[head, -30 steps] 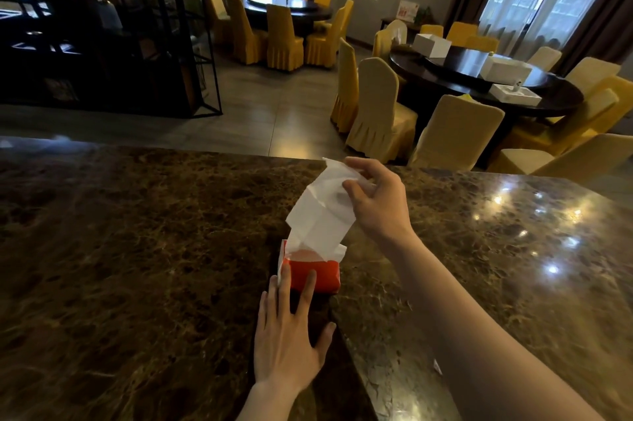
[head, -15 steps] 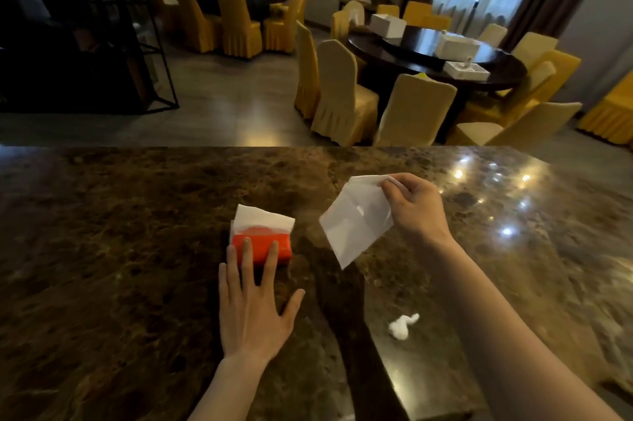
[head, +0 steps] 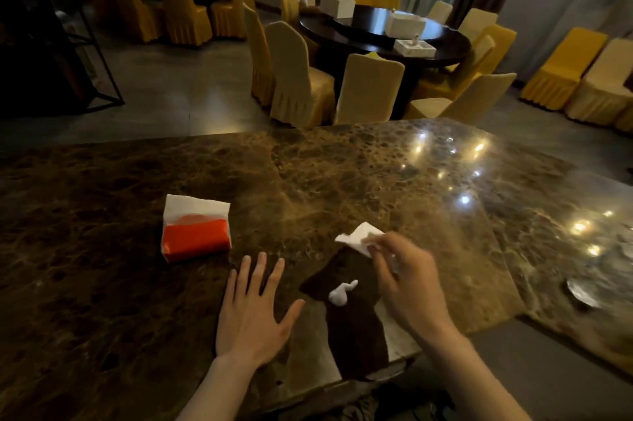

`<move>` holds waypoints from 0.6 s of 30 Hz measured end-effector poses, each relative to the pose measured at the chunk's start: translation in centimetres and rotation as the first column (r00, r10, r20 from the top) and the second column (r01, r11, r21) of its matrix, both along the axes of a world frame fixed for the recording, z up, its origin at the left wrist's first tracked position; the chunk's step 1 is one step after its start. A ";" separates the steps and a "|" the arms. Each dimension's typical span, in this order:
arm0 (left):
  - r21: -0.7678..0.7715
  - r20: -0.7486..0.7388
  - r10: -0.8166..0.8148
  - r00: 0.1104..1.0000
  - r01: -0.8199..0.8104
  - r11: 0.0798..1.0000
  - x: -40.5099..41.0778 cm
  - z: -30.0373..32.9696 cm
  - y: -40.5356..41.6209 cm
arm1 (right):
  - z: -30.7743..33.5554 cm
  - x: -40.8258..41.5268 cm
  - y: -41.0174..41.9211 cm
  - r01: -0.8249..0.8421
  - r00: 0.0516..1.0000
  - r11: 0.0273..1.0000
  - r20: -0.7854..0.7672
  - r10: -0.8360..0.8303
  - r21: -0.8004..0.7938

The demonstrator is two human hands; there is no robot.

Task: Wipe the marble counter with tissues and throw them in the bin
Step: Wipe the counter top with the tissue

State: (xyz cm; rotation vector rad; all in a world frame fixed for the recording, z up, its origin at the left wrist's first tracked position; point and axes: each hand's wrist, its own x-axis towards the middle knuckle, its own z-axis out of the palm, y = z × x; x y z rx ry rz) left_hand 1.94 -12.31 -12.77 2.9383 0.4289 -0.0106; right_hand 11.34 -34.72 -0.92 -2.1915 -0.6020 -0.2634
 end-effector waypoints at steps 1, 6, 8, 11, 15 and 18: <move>-0.007 0.003 0.000 1.000 0.000 1.000 0.0 0.1 0.0 | -1.2 -0.8 0.1 -0.023 0.999 1.000 -0.038 0.022 -0.021; 0.017 -0.012 0.001 1.000 -0.001 1.000 -0.1 0.2 -0.1 | -5.7 -3.3 1.1 -0.158 0.960 0.971 -0.259 0.108 -0.179; 0.025 -0.005 0.000 1.000 0.000 1.000 -0.1 0.1 0.0 | -6.2 -3.6 1.3 -0.190 0.937 0.958 -0.330 0.112 -0.214; 0.012 0.001 0.013 1.000 -0.013 1.000 0.1 -0.2 0.0 | -6.3 -3.1 1.0 -0.131 0.959 0.958 -0.278 0.058 -0.254; 0.023 0.015 0.031 0.999 -0.032 0.999 0.3 -0.6 0.0 | -7.2 -2.9 0.4 -0.081 0.986 0.882 -0.167 0.002 -0.465; 0.009 0.021 0.023 1.000 -0.023 1.000 0.2 -0.8 -0.1 | -8.1 -3.2 1.0 -0.157 0.979 0.827 -0.196 0.058 -0.540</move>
